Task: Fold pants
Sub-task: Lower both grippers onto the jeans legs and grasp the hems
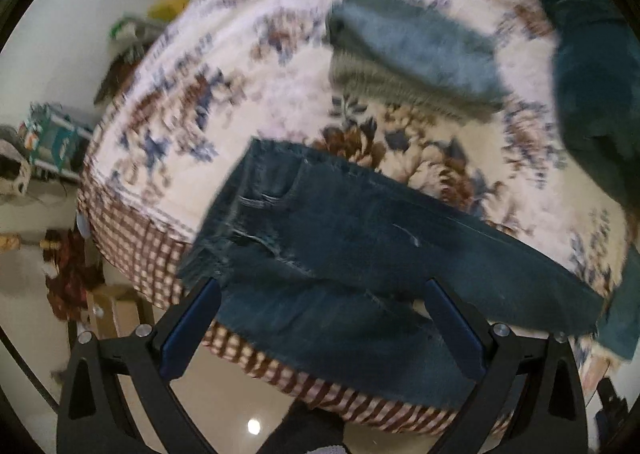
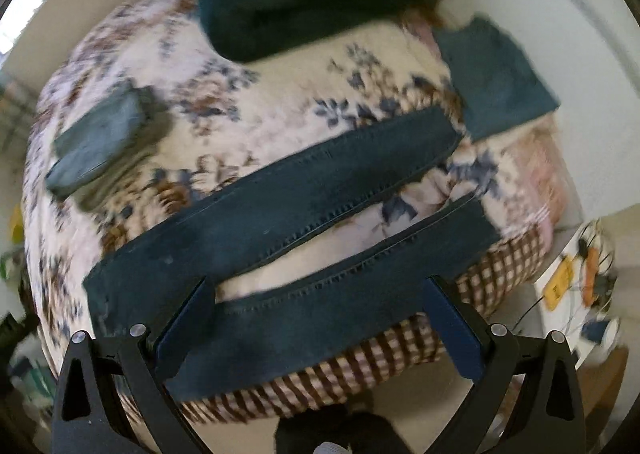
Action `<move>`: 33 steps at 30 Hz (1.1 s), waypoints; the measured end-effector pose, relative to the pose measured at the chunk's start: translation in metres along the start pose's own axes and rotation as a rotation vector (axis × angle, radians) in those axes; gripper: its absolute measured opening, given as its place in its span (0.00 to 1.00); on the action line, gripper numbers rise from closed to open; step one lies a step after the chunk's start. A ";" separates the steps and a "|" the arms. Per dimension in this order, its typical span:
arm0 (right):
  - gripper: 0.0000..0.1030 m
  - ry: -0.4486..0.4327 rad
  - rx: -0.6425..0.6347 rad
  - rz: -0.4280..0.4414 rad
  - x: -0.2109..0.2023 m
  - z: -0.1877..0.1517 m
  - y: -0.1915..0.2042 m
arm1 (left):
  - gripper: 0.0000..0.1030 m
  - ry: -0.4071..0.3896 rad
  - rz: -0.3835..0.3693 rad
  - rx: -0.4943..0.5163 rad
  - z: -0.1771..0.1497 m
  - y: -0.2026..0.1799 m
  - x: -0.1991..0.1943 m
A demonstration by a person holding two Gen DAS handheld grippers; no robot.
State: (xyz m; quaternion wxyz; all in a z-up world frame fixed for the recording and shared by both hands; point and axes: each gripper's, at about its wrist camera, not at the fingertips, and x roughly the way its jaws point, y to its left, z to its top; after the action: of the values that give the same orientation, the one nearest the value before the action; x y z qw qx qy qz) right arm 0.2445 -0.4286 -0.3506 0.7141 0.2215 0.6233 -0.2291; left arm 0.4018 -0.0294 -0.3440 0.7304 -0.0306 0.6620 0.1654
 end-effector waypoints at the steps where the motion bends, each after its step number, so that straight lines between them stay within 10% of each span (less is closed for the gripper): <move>1: 1.00 0.033 0.032 -0.005 0.024 0.015 0.001 | 1.00 0.044 0.009 -0.021 0.013 -0.006 0.024; 11: 1.00 0.213 0.280 -0.039 0.192 0.100 -0.014 | 1.00 0.324 0.056 -0.147 0.085 -0.070 0.196; 26: 0.95 0.345 0.463 -0.049 0.318 0.148 -0.014 | 0.98 0.402 0.165 -0.071 0.080 -0.161 0.250; 33: 0.54 0.349 0.488 -0.057 0.328 0.153 -0.013 | 0.15 0.278 0.149 -0.079 0.074 -0.149 0.208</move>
State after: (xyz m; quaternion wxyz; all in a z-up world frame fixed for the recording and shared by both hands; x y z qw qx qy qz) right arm 0.3961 -0.5477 -0.6572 0.5153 0.4047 0.6692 -0.3506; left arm 0.5293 -0.1086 -0.5646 0.6159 -0.0328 0.7500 0.2392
